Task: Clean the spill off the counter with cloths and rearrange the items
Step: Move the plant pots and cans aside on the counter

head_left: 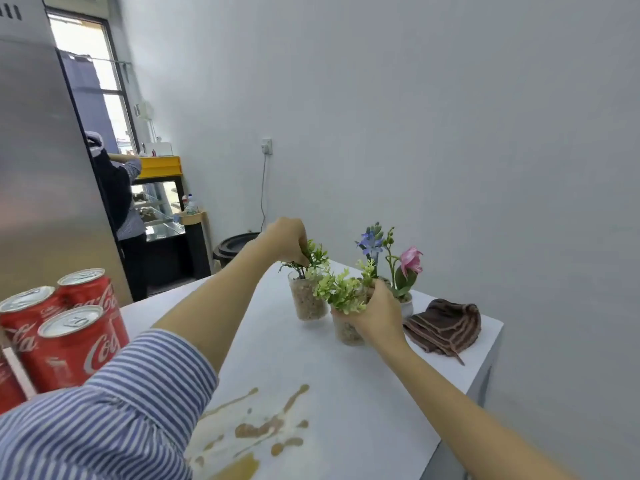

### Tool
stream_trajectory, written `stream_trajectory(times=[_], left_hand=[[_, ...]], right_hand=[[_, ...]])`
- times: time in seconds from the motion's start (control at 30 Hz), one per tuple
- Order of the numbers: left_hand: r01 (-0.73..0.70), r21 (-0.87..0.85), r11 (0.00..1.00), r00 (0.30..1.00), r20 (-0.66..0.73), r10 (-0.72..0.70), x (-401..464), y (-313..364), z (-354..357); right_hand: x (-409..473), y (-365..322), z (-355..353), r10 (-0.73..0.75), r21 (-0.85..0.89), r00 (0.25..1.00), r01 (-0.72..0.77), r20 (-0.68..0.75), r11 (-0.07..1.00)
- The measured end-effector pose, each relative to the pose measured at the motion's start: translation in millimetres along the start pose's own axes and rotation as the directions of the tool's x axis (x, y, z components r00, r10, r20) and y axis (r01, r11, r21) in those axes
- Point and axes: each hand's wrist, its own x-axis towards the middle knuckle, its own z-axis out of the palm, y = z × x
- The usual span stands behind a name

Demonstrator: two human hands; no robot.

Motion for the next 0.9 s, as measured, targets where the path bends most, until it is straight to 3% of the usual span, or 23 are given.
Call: stream_trajectory(times=[0.3, 0.5, 0.57, 0.7, 0.83, 0.9], left_hand=[[-0.102, -0.126, 0.987, 0.995, -0.013, 0.101, 25, 36, 29], [-0.141, -0.311, 0.940, 0.986, 0.043, 0.162, 19, 35, 26], [-0.155, -0.352, 0.923, 0.983, 0.041, 0.181, 15, 30, 18], [-0.144, -0.248, 0.958, 0.988, 0.011, 0.152, 0, 6, -7], [-0.060, -0.158, 0.986, 0.998, -0.003, 0.060, -30, -32, -42], [0.000, -0.133, 0.991, 1.000, -0.004, 0.000, -53, -52, -61]], right_hand=[[0, 21, -3, -0.040, 0.088, 0.992, 0.050, -0.119, 0.995], [-3, 23, -2, -0.102, -0.144, 0.964, 0.068, -0.244, 0.987], [-1, 22, -3, -0.120, -0.151, 0.959, 0.083, -0.257, 0.985], [-8, 9, -2, -0.131, -0.016, 0.932, 0.133, -0.339, 0.991], [-27, -26, 9, -0.354, -0.175, 0.821, 0.308, -0.448, 0.935], [-33, -52, 20, -0.458, -0.271, 0.787, 0.374, -0.414, 0.887]])
